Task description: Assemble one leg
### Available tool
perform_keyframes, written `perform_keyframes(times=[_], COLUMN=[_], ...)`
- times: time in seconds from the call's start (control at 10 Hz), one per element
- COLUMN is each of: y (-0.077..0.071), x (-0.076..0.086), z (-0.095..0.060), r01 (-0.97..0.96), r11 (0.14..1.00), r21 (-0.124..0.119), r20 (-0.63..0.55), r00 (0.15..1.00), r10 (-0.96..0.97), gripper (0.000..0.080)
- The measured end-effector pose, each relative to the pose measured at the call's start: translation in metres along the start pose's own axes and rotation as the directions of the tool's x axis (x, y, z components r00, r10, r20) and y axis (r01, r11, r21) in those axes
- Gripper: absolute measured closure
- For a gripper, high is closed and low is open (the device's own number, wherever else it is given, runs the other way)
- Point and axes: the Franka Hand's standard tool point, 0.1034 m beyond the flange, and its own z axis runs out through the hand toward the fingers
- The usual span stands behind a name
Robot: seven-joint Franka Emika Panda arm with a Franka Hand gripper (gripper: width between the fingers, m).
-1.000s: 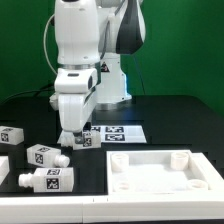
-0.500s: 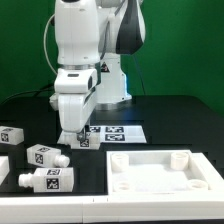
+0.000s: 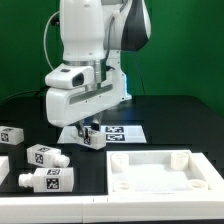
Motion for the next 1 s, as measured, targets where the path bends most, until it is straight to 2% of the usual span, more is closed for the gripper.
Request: perform_keyframes(times=[0.1,0.3,0.5,0.7,0.8,0.9,1.0], y=[-0.006,-0.018,-0.033,-0.036,-0.036,-0.036,-0.041], x=[0.007,0.020,0.023,0.021,0.021,0.021,0.021], z=[0.000,0.000,0.003,0.006,0.006,0.006,0.006], r01=[-0.147,-0.382,-0.498,-0.492,-0.492,-0.492,-0.539], r11=[0.989,0.923,0.866,0.869,0.869,0.869,0.840], r21=[0.027,0.046,0.050,0.049,0.049,0.049,0.058], r20=[0.002,-0.003,0.009,0.013,0.013,0.013,0.037], r00=[0.989,0.924,0.867,0.871,0.870,0.871,0.842], r10=[0.147,0.382,0.498,0.492,0.492,0.492,0.538], gripper=[0.0521,0.0520,0.0520,0.0520,0.0419,0.0282,0.0282])
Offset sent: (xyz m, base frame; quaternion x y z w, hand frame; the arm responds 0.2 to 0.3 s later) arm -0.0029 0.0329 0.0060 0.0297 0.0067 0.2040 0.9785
